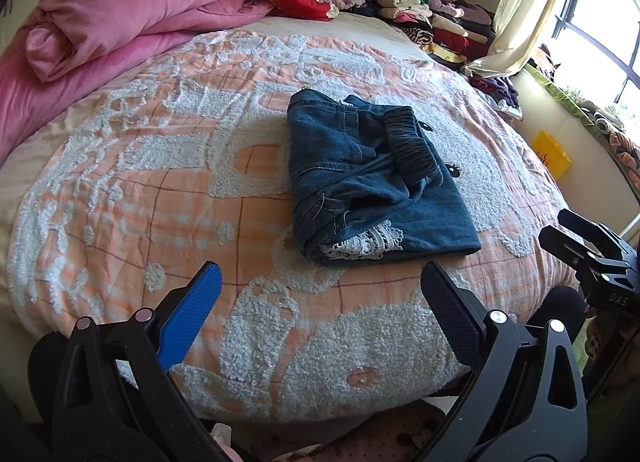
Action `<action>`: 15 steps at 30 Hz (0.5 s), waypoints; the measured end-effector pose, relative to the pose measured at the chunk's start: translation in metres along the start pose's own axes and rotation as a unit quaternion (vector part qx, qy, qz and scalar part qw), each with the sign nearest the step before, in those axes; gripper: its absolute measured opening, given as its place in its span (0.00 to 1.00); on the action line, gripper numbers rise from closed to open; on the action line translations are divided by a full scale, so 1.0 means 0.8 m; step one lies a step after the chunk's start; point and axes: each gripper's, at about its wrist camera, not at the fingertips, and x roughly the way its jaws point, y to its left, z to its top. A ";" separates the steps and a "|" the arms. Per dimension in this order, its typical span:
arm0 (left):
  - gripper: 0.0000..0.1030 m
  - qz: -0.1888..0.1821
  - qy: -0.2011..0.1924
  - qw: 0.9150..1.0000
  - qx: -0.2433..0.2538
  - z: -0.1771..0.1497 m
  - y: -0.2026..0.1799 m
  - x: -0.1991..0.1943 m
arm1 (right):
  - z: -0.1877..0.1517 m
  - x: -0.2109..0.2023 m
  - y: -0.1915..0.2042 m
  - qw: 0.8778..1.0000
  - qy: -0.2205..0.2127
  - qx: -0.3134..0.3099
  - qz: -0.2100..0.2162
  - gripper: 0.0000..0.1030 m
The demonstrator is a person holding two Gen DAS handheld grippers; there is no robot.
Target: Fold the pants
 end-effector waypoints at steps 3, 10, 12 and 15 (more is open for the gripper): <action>0.91 -0.001 0.000 1.000 0.000 0.000 0.000 0.000 | 0.000 -0.001 0.000 1.000 -0.001 -0.001 0.000 0.95; 0.91 -0.004 0.002 1.000 0.000 -0.001 -0.003 -0.002 | 0.000 -0.001 -0.001 1.000 -0.001 0.000 -0.002 0.95; 0.91 -0.003 0.002 1.000 0.000 -0.001 -0.003 -0.001 | 0.000 -0.001 -0.001 1.000 -0.001 -0.001 -0.002 0.95; 0.91 -0.004 0.002 1.000 0.000 -0.001 -0.003 -0.001 | 0.000 -0.001 -0.002 1.000 -0.001 -0.001 -0.002 0.95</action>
